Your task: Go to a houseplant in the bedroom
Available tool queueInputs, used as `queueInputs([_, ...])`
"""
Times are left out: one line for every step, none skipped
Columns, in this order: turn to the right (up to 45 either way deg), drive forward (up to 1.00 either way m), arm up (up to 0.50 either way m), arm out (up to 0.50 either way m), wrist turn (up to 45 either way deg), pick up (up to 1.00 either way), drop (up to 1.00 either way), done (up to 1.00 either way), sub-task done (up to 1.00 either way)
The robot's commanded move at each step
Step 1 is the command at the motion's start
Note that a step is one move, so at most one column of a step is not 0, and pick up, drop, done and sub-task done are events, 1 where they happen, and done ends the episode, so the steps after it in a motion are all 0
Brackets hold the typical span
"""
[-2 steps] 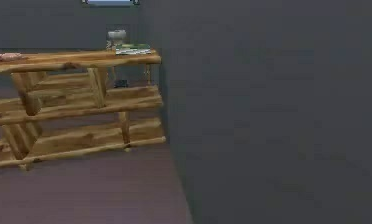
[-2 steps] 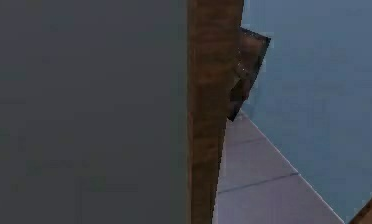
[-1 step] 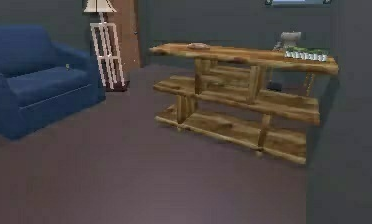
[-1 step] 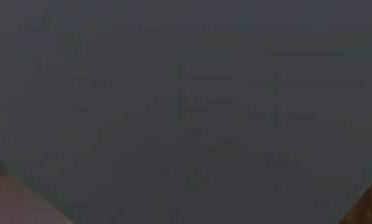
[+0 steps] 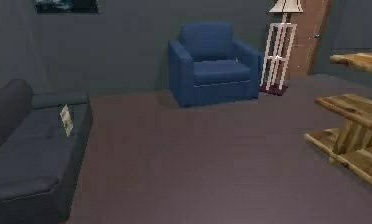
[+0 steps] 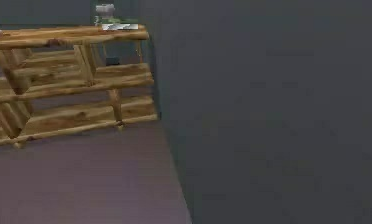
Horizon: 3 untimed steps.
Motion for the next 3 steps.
queueInputs([-18.0, 0.00, 0.00, 0.00, 0.0, 0.00, 0.00, 0.00, 0.00])
queueInputs([-3.0, 0.00, 0.00, 0.00, 0.0, 0.00, 0.00, 0.00, 0.00])
queueInputs([0.0, 0.10, 0.00, 0.00, 0.0, 0.00, 0.00, 0.00, 0.00])
